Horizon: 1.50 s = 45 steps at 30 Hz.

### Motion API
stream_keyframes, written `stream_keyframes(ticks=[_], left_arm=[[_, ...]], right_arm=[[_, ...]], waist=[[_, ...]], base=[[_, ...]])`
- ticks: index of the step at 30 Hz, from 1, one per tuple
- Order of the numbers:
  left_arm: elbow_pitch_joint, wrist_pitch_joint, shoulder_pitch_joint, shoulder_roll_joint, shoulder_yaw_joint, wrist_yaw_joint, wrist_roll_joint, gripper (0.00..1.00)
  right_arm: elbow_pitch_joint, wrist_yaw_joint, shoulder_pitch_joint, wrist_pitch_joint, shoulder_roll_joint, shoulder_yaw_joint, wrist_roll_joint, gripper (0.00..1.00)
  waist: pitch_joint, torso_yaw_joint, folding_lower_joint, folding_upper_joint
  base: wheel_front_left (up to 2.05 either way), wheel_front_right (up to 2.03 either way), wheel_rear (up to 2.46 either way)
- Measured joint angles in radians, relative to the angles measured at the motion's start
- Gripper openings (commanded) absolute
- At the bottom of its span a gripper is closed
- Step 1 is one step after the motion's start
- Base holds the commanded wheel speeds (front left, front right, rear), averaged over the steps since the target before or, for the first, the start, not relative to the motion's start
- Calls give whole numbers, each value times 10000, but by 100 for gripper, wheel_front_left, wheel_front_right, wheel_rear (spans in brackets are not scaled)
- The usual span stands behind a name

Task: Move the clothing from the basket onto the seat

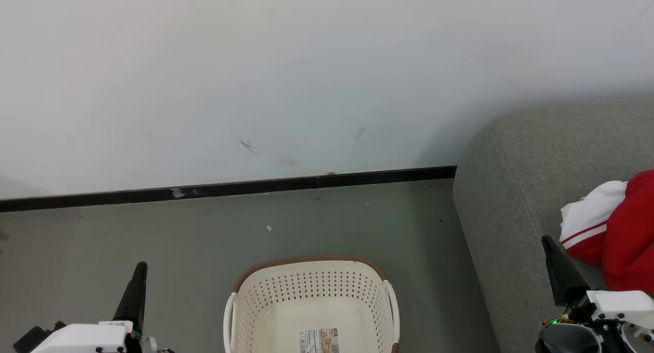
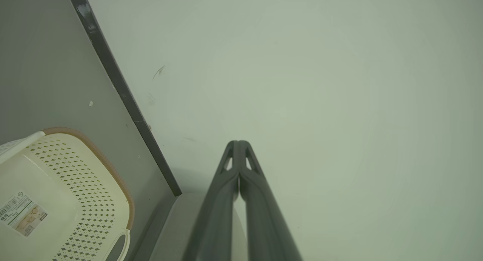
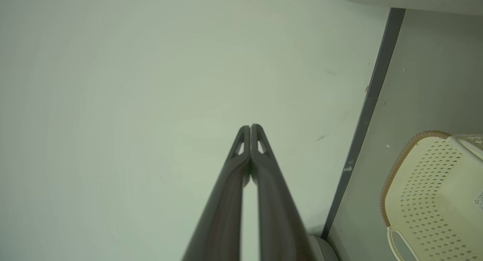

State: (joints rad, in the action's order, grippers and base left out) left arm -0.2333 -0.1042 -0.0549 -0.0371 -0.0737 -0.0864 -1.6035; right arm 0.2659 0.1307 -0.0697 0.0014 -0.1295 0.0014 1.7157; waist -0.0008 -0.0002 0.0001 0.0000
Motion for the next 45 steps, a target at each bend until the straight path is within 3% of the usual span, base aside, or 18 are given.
stream_keyframes(ticks=[45], left_arm=[[-8,0,0,2,-4,0,0,0]], right_arm=[[0,0,0,0,-15,21,2,0]], waist=[[0,0,0,0]], base=[[0,0,0]])
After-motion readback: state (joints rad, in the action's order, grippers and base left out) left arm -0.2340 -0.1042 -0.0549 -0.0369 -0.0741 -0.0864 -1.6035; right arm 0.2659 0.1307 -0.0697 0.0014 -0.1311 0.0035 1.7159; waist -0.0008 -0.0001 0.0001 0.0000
